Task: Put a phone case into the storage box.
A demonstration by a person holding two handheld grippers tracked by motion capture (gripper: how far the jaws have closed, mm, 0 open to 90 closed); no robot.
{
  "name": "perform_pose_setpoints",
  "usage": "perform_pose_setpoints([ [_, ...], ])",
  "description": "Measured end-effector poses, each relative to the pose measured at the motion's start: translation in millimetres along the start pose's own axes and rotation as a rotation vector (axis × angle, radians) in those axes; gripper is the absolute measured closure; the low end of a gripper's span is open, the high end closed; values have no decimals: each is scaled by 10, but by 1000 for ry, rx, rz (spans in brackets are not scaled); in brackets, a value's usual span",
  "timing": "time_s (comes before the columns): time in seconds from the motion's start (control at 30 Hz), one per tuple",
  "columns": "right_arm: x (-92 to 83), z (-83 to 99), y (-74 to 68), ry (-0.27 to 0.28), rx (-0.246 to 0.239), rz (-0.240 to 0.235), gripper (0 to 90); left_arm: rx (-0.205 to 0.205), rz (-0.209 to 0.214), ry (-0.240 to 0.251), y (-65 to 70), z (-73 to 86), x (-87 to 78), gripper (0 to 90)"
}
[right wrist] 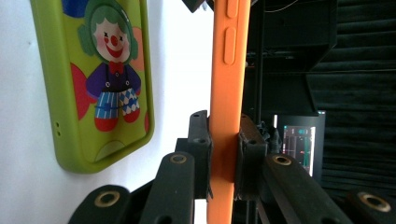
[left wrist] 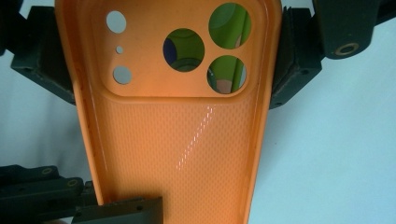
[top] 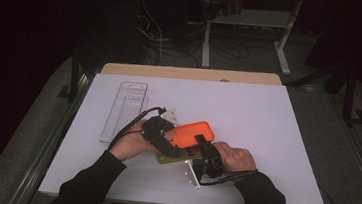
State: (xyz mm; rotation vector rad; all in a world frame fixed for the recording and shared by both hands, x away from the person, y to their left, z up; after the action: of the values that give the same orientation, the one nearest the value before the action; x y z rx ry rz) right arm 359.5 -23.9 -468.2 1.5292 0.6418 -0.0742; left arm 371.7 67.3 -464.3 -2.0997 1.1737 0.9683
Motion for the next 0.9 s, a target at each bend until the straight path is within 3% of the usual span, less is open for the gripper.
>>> perform_pose_setpoints([
  [0.07, -9, 1, 7, -3, -5, 12, 784, -4, -22, 29, 2, -20, 6, 141],
  [0.1, -13, 0, 9, -4, -4, 16, 785, 19, -31, 23, -26, -14, -10, 133],
  [0.17, -22, 0, 20, -2, 2, 16, 785, -6, -21, 34, -14, -31, -5, 77],
  [0.27, -26, 27, 35, -6, 3, 17, 785, -10, -7, 34, -17, -16, -20, 0],
  [0.53, -23, 155, 66, -18, 54, 11, 784, -26, 3, 57, -70, 3, -102, 0],
  [0.63, -29, 214, 59, -27, 72, -22, 784, -23, -8, 60, -109, 34, -104, 0],
  [0.7, -27, 239, 56, -22, 102, -33, 784, -32, -10, 56, -121, 46, -109, 0],
  [0.8, -33, 277, 23, -15, 203, -77, 784, -36, -11, 50, -131, 64, -104, 0],
  [0.83, -34, 292, 48, -13, 212, -71, 784, -36, -10, 49, -133, 69, -103, 0],
  [0.87, -39, 303, 23, -5, 256, -108, 784, -36, -10, 50, -132, 69, -105, 0],
  [0.9, -37, 307, 68, 10, 261, -97, 784, -36, -11, 53, -135, 67, -106, 0],
])
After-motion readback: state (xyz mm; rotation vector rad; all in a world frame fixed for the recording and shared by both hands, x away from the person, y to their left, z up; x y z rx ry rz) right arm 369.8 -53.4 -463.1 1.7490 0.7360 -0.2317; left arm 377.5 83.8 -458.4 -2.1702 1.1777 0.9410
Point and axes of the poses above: each handheld gripper's, and its own axes: x roughly forward along the jaws, z roughly out of its underside, y roughly to its right, the point moved 10 cm from there along x, roughly forward along the jaws, and after that the axes turned 10 degrees about -z, right-handed, at the moved point
